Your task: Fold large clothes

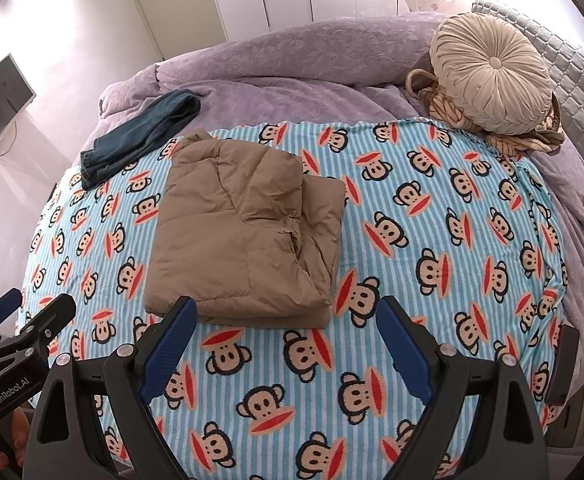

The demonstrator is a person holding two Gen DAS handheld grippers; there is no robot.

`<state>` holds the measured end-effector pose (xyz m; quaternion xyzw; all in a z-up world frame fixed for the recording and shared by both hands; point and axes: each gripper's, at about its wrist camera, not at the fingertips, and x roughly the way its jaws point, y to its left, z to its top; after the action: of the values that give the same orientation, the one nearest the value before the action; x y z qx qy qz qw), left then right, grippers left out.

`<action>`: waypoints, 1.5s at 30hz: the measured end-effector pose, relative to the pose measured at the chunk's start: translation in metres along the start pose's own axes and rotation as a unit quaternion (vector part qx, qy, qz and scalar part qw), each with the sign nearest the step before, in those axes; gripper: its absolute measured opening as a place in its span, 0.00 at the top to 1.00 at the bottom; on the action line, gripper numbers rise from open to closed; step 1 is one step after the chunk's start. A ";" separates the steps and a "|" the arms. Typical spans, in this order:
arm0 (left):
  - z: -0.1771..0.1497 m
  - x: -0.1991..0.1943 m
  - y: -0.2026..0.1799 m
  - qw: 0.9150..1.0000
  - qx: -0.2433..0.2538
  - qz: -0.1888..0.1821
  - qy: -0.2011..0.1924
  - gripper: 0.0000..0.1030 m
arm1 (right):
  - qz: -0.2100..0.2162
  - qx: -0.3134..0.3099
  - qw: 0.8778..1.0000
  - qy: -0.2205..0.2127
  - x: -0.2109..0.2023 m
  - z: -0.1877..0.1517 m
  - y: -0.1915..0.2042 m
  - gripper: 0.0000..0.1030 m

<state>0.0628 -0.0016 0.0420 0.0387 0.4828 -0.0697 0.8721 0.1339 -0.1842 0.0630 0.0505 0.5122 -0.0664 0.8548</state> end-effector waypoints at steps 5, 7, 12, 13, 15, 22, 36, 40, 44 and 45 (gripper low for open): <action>0.002 0.001 -0.001 1.000 0.004 -0.001 0.002 0.01 | 0.000 0.000 1.000 0.000 0.001 0.002 0.000 0.10; 0.002 0.002 -0.001 1.000 0.005 -0.002 0.002 0.01 | -0.003 -0.001 1.000 -0.001 0.000 -0.001 0.002 0.10; 0.002 0.002 -0.001 1.000 0.006 -0.003 0.002 0.01 | -0.002 -0.006 1.000 0.001 0.001 0.004 -0.003 0.10; 0.002 0.002 -0.001 1.000 0.007 -0.003 0.001 0.01 | -0.003 -0.006 1.000 0.001 0.001 0.004 -0.003 0.10; 0.003 0.003 0.000 1.000 0.008 -0.003 0.000 0.01 | -0.003 -0.006 1.000 0.000 0.001 0.005 -0.003 0.10; 0.003 0.002 -0.001 1.000 0.008 -0.003 0.001 0.01 | -0.003 -0.009 1.000 0.001 0.002 0.007 -0.005 0.10; 0.004 0.002 0.000 1.000 0.009 -0.003 0.000 0.01 | -0.002 -0.010 1.000 0.003 0.003 0.008 -0.004 0.10; 0.004 0.002 -0.001 1.000 0.009 -0.003 0.000 0.01 | -0.002 -0.010 1.000 0.003 0.002 0.008 -0.005 0.10; 0.005 0.003 -0.001 1.000 0.015 0.001 -0.001 0.01 | -0.001 -0.011 1.000 0.003 0.004 0.010 -0.004 0.10; 0.006 0.004 0.000 1.000 0.017 0.000 -0.001 0.01 | -0.001 -0.011 1.000 0.004 0.004 0.009 -0.005 0.10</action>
<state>0.0695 -0.0022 0.0418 0.0538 0.4802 -0.0778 0.8720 0.1427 -0.1909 0.0639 0.0402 0.5161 -0.0615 0.8534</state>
